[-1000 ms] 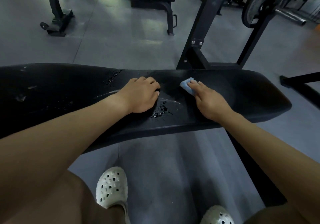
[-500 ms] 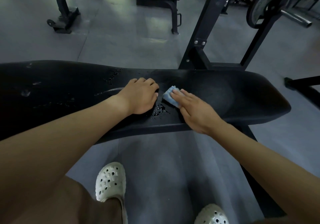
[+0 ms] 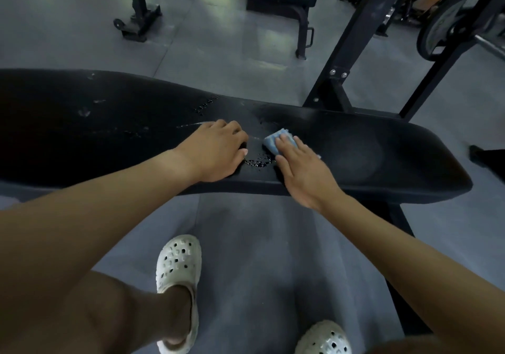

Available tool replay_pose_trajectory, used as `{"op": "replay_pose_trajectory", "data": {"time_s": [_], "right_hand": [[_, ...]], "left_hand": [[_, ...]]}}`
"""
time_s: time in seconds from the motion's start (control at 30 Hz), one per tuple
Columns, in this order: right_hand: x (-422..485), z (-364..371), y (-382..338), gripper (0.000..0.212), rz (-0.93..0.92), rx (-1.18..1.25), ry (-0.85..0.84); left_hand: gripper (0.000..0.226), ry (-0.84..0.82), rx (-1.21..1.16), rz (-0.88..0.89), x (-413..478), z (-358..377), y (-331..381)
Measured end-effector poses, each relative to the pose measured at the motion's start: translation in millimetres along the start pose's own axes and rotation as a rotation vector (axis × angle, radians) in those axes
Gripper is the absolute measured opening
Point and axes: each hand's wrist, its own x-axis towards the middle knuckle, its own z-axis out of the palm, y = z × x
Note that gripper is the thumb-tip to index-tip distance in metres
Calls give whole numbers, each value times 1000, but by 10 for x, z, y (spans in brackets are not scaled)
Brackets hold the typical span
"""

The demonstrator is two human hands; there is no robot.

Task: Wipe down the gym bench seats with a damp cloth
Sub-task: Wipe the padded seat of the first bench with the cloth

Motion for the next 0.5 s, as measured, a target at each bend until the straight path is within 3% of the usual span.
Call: {"op": "replay_pose_trajectory", "data": {"time_s": [0.17, 0.37, 0.5], "right_hand": [[46, -55, 100, 51, -101, -33, -55], [299, -167, 297, 45, 214, -53, 25], [341, -34, 21, 40, 117, -43, 38]], "left_hand": [[47, -35, 2, -79, -197, -5, -7], [49, -42, -15, -63, -255, -3, -23], [48, -64, -44, -41, -231, -23, -75]]}}
